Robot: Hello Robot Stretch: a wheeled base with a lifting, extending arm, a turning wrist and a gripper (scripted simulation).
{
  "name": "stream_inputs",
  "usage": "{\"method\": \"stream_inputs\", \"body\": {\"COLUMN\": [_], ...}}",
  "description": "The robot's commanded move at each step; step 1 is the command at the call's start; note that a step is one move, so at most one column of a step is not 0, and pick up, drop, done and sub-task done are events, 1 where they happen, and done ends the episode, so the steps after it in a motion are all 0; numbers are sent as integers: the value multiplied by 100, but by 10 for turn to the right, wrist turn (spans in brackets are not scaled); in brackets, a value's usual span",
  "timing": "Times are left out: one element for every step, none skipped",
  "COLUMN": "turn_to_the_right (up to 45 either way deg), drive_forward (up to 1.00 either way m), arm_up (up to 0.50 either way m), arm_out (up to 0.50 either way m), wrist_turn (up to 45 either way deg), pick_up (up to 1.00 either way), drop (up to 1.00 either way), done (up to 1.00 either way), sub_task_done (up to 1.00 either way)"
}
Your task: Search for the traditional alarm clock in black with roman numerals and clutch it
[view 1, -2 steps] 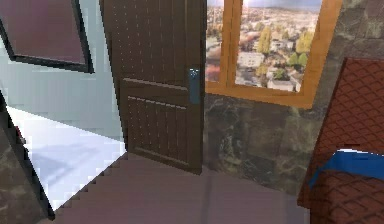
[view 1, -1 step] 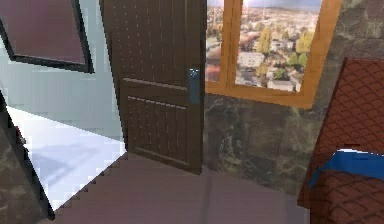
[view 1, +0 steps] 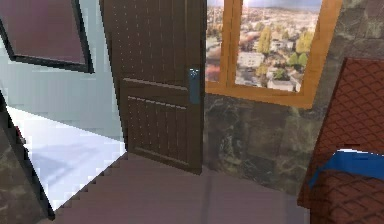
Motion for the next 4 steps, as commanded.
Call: {"method": "stream_inputs", "body": {"turn_to_the_right": [0, 0, 0, 0], "drive_forward": [0, 0, 0, 0], "arm_up": [0, -30, 0, 10], "arm_out": [0, 0, 0, 0], "wrist_turn": [150, 0, 0, 0], "pick_up": [0, 0, 100, 0], "drop": [0, 0, 0, 0], "done": [0, 0, 0, 0], "sub_task_done": [0, 0, 0, 0]}}
